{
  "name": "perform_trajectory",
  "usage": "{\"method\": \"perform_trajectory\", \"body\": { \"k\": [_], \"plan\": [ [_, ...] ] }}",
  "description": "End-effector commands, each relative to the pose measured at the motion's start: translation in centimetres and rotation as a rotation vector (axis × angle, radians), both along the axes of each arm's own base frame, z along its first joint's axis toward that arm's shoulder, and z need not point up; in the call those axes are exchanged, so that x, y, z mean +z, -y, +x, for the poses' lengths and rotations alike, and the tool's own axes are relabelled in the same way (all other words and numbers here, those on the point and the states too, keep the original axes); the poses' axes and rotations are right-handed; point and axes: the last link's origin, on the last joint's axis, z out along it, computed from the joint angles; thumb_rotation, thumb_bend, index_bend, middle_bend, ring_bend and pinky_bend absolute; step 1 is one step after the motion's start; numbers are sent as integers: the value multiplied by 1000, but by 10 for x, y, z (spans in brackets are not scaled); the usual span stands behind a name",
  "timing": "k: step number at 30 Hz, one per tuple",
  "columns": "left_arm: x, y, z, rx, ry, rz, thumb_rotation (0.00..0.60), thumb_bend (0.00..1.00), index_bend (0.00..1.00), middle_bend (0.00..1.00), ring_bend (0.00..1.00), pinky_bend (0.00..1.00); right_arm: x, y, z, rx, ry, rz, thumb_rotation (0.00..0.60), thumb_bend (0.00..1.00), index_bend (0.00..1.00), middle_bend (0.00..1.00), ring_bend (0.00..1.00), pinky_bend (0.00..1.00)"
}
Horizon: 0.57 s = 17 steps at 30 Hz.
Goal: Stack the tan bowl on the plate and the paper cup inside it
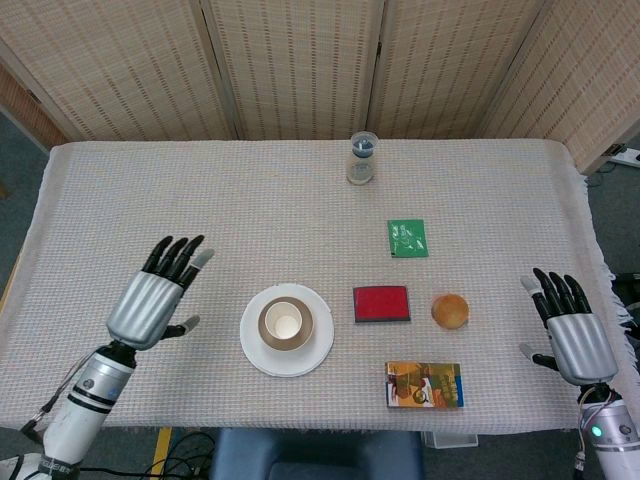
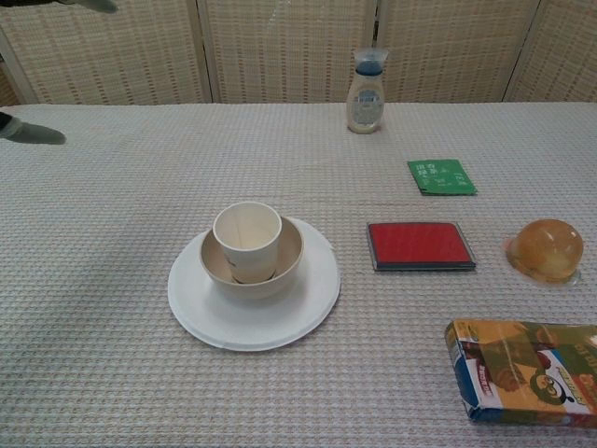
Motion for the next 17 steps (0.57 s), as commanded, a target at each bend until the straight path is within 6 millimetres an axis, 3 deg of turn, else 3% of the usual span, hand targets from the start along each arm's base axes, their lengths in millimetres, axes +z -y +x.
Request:
{"method": "perform_trajectory", "body": {
  "k": [1, 7, 17],
  "plan": [
    [26, 45, -100, 58, 67, 156, 600, 201, 80, 0, 0, 56, -13, -2, 4, -14, -23, 14, 600, 99, 75, 0, 0, 0],
    [26, 58, -144, 82, 54, 241, 600, 201, 79, 0, 0, 56, -23, -5, 8, -50, -42, -4, 600, 100, 75, 0, 0, 0],
    [16, 75, -167, 99, 62, 252, 600, 201, 97, 0, 0, 56, -27, -2, 7, -84, -54, -12, 600, 101, 75, 0, 0, 0]
  ]
}}
